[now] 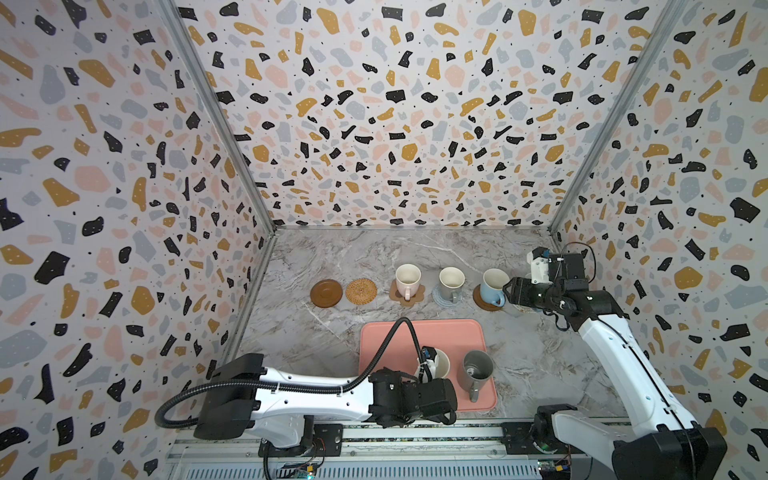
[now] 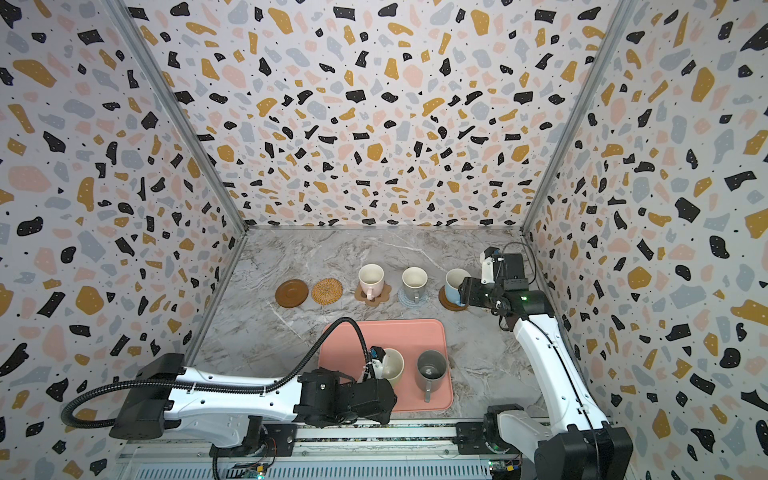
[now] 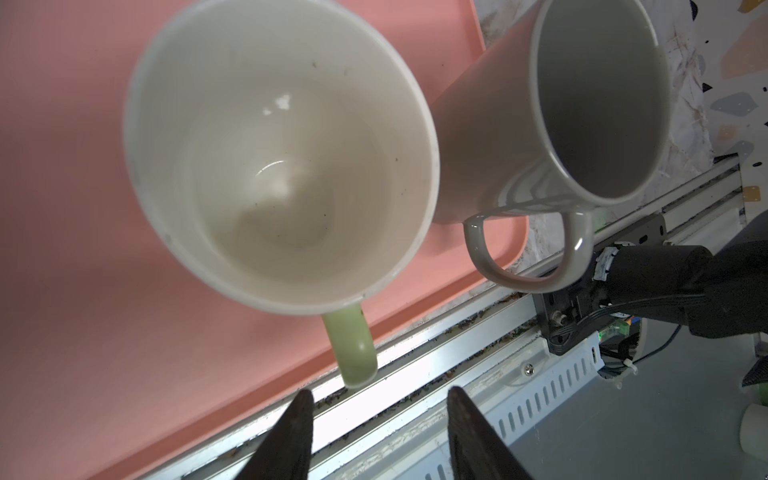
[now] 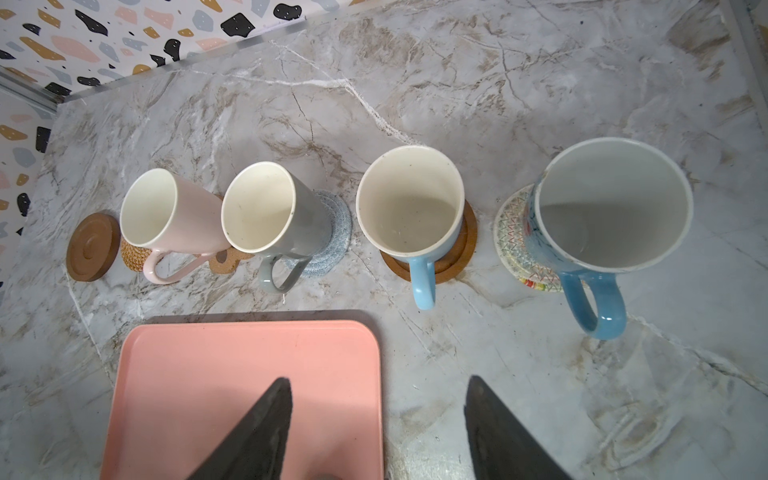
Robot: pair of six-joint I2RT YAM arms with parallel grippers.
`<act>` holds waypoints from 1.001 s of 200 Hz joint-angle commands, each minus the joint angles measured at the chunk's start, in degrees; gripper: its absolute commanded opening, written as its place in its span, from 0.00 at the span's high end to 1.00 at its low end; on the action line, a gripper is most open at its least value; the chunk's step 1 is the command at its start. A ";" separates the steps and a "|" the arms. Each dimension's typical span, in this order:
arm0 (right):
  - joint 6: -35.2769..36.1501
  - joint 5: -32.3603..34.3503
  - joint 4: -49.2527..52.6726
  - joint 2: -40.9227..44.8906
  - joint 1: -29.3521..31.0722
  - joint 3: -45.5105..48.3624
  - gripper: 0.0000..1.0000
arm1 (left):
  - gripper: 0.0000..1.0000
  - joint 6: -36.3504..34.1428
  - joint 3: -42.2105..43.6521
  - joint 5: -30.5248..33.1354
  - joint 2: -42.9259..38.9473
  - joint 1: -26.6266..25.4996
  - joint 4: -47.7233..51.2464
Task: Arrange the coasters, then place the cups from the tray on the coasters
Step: 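Lower the left gripper into the pale green mug on the tray, then close the left gripper inside the pale green mug and lift it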
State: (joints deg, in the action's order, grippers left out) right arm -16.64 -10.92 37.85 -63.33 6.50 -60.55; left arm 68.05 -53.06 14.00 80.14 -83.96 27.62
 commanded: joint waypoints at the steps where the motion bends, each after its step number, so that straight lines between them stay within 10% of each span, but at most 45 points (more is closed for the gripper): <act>1: -0.49 -0.12 0.52 1.54 0.27 0.12 0.32 | 0.48 -2.03 0.94 -0.38 0.32 2.07 -1.72; 200: -1.40 -0.21 0.69 1.98 0.69 0.61 0.32 | 0.70 -9.22 1.64 0.22 4.56 8.19 0.36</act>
State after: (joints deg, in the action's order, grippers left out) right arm -17.72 -10.92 37.91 -62.50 6.79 -60.05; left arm 60.99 -52.10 13.78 83.96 -76.18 26.35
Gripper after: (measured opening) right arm 0.681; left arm 0.314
